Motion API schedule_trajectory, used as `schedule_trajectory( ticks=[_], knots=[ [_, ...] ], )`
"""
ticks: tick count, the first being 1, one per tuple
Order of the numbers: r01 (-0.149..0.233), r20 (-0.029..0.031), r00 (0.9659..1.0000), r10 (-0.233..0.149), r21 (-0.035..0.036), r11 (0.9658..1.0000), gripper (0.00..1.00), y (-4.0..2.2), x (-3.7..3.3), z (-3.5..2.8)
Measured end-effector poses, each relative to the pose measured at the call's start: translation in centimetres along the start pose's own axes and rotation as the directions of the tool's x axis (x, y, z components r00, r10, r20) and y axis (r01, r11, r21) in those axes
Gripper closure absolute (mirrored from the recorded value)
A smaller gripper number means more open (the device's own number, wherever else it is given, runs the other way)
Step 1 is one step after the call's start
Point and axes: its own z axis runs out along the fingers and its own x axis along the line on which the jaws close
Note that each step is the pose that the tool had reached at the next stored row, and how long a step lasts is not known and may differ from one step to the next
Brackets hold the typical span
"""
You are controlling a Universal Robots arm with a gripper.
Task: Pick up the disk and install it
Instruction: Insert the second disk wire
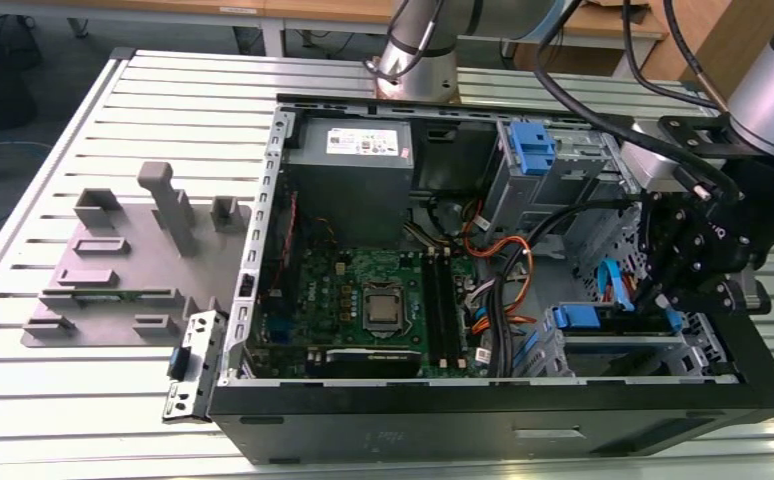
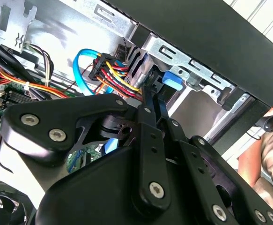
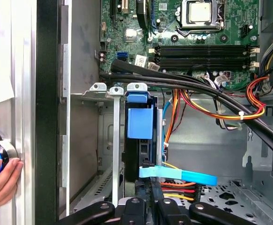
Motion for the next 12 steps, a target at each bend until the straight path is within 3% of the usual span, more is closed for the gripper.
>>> schedule_trajectory(
  ticks=[8,9,12],
  knots=[
    [0.0,0.0009,1.0,0.0,-0.0001,1.0,0.82,0.0,-0.01,0.05],
    [0.0,0.0009,1.0,0.0,0.0,1.0,0.76,0.0,-0.01,0.05],
    [0.0,0.0,1.0,0.0,0.0,1.0,0.76,0.0,0.0,-0.01]
  ],
)
